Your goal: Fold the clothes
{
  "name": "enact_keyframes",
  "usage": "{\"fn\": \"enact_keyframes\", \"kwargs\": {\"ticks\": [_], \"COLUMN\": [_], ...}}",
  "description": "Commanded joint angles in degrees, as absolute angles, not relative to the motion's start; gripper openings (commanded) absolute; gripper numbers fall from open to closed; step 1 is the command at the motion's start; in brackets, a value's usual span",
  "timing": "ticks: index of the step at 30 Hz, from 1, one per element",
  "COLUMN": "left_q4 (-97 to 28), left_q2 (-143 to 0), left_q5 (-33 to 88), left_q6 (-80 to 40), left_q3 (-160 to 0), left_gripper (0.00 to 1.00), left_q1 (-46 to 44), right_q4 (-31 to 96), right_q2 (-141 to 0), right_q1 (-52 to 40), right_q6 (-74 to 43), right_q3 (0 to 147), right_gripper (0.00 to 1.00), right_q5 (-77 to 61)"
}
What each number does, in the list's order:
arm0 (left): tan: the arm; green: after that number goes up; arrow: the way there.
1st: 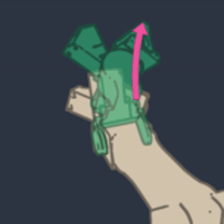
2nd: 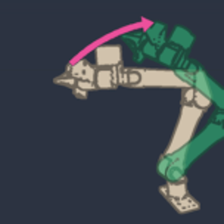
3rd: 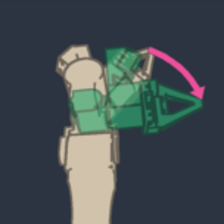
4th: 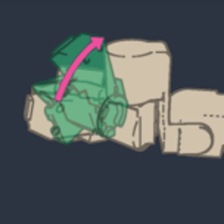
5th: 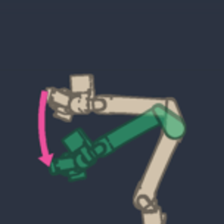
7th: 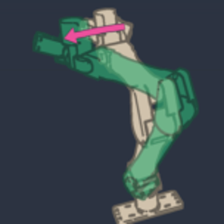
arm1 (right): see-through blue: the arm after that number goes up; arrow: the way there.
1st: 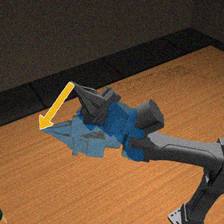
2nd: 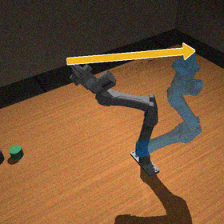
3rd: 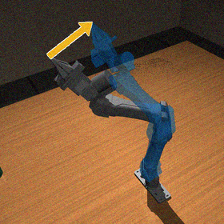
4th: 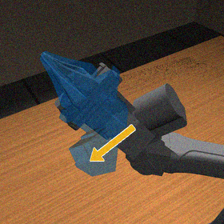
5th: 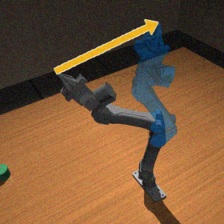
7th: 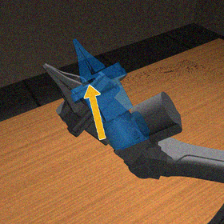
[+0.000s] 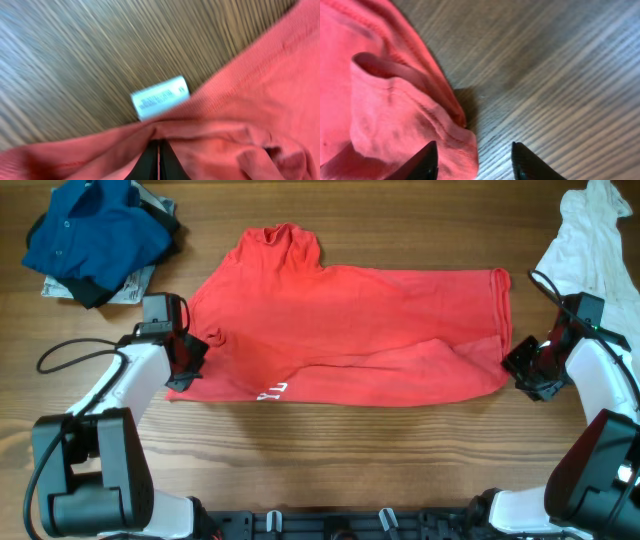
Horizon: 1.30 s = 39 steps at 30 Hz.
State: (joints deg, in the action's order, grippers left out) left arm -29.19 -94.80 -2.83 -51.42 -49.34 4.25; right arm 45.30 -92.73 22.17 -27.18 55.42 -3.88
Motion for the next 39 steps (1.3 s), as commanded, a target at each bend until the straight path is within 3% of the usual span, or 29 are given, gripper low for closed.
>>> {"fn": "enact_keyframes", "kwargs": {"ticks": [1,4,6,8,12,13,17,21,26,28,30,31,34,39], "left_q4": [-30.13,-30.94,-30.96,-30.94,-30.92,-30.92,-30.94,-30.94,-32.27,-32.77,-33.41,-33.95,-34.79,-34.79], "left_q2": [-93.32,-93.32,-93.32,-93.32,-93.30,-93.14,-92.12,-92.14,-92.14,-92.14,-92.14,-92.14,-92.14,-92.14], "left_q5": [-6.37,-6.35,-6.31,-6.26,-2.55,-1.28,-1.10,-1.10,-1.06,-0.36,1.56,1.72,1.74,1.93], "left_q6": [-51.92,-51.92,-51.92,-51.92,-50.83,-49.76,-49.45,-46.89,-46.89,-46.87,-46.68,-46.68,-46.68,-46.68], "left_q3": [-48.56,-48.56,-48.56,-48.56,-48.56,-48.58,-48.58,-48.58,-48.58,-48.58,-48.58,-48.58,-48.58,-48.58], "left_gripper": [0.04,0.04,0.04,0.04,0.04,0.04,0.04,0.05,0.09,0.12,0.13,0.14,0.14,0.15], "left_q1": [7.09,9.98,11.66,12.01,12.01,12.01,12.01,12.01,11.99,12.01,12.01,11.99,12.01,11.94], "right_q4": [42.85,42.41,42.46,42.46,39.03,38.35,37.39,44.97,54.98,54.83,50.76,48.03,36.82,34.50], "right_q2": [-93.41,-93.45,-93.47,-93.56,-93.56,-93.56,-93.54,-93.54,-93.54,-93.54,-93.54,-93.54,-93.56,-93.56], "right_q1": [22.15,21.69,21.71,21.69,21.67,21.67,21.71,21.71,21.71,21.71,21.78,22.17,23.99,24.08], "right_q6": [-16.08,-14.81,-14.79,-14.85,-18.06,-20.71,-24.01,-25.08,-34.54,-34.89,-34.96,-34.87,-30.52,-30.41], "right_q3": [55.37,54.76,54.17,53.74,50.96,50.41,51.79,58.28,60.53,59.94,57.43,55.44,48.31,45.23], "right_gripper": [0.61,0.75,0.73,0.64,0.12,0.04,0.04,0.04,0.05,0.53,0.77,0.80,0.81,0.51], "right_q5": [-16.45,-18.31,-18.31,-18.31,-16.36,-14.33,-11.64,-11.11,7.27,6.02,2.98,1.30,-9.47,-13.67]}}
